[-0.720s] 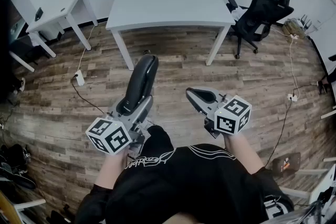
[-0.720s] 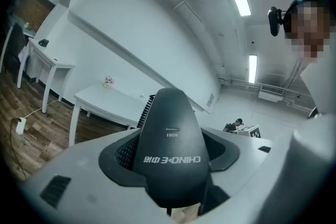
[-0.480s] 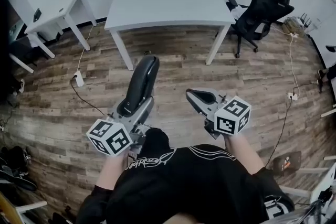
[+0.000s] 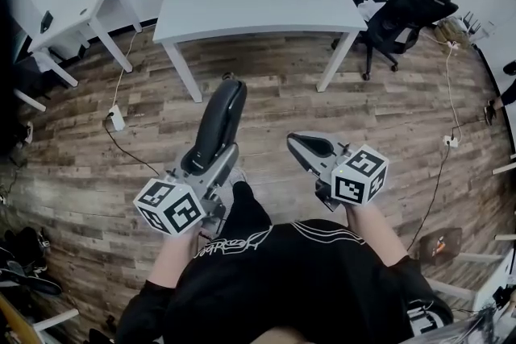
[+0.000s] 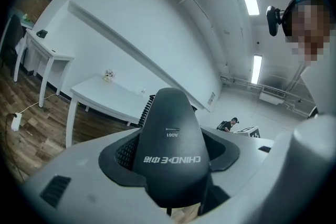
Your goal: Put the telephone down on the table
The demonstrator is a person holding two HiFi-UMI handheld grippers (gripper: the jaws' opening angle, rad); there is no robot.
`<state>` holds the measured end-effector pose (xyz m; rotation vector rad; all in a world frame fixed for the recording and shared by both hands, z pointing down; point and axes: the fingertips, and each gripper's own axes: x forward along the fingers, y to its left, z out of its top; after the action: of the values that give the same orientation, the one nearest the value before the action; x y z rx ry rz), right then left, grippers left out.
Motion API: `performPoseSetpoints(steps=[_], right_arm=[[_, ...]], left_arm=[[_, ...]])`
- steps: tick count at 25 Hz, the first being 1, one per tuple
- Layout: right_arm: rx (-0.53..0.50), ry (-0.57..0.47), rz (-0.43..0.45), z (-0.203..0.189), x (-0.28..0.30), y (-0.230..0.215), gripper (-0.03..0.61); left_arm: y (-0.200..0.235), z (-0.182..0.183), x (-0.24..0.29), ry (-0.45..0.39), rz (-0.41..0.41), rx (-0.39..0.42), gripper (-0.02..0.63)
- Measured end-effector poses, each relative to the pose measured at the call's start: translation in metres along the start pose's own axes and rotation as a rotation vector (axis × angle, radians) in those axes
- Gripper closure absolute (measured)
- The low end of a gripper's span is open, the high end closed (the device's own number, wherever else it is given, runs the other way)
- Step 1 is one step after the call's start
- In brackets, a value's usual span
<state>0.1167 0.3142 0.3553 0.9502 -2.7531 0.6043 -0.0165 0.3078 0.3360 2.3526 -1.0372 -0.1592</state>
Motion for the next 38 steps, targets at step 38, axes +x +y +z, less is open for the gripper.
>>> performPoseSetpoints(steps=[38], right_arm=[[0.067,0.017,0.065,0.160,0.279,-0.234,0.538]], left_arm=[[0.281,0.186,0.220,0.065,0.139,0.016,0.336]])
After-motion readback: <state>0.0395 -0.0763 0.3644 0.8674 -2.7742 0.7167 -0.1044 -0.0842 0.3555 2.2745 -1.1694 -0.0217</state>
